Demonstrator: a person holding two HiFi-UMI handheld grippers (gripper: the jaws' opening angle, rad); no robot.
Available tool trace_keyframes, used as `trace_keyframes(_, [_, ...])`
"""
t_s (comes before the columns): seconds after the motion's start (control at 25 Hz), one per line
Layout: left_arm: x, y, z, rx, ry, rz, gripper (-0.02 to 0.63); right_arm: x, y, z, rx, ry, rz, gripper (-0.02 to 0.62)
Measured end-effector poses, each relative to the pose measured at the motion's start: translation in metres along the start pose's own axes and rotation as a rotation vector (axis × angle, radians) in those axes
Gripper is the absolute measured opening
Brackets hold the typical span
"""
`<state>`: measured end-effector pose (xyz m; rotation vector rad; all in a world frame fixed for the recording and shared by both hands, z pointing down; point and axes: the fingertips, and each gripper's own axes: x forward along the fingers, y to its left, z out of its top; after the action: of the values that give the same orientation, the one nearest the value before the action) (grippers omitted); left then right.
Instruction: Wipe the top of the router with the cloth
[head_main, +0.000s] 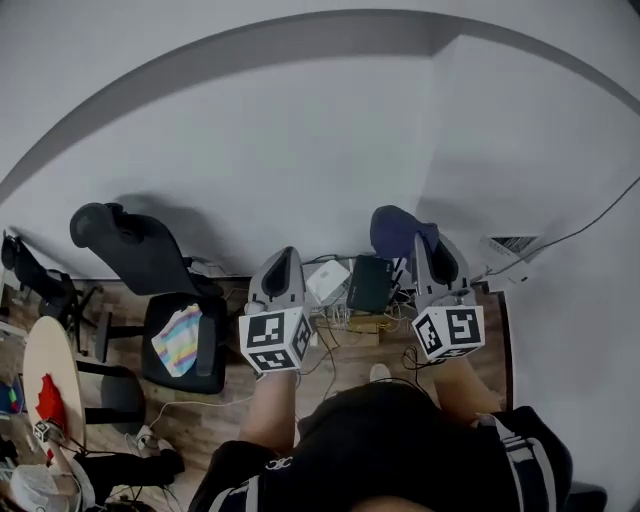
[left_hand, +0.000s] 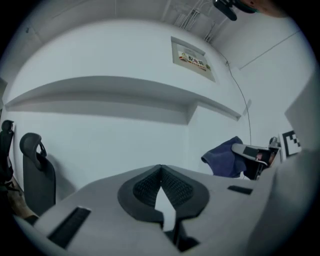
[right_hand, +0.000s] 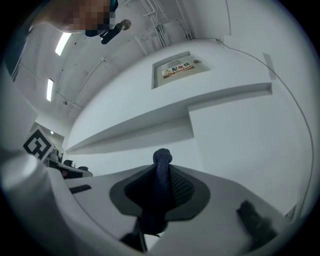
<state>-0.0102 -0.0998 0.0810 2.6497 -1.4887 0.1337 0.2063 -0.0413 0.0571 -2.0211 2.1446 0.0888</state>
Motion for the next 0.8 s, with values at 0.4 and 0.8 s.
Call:
trace_keyframes(0.4, [-0.016, -0.012, 0.005, 0.037, 0.013, -0.005, 0.011, -0.023, -0.003, -0.001, 0.014, 0.035, -0.048, 0.075])
trace_keyframes(0.8, [-0.029, -0.028, 0.000, 0.049, 0.034, -0.058, 0.011, -0.035, 0.016, -0.001, 0.040, 0.050, 0.001, 0.075])
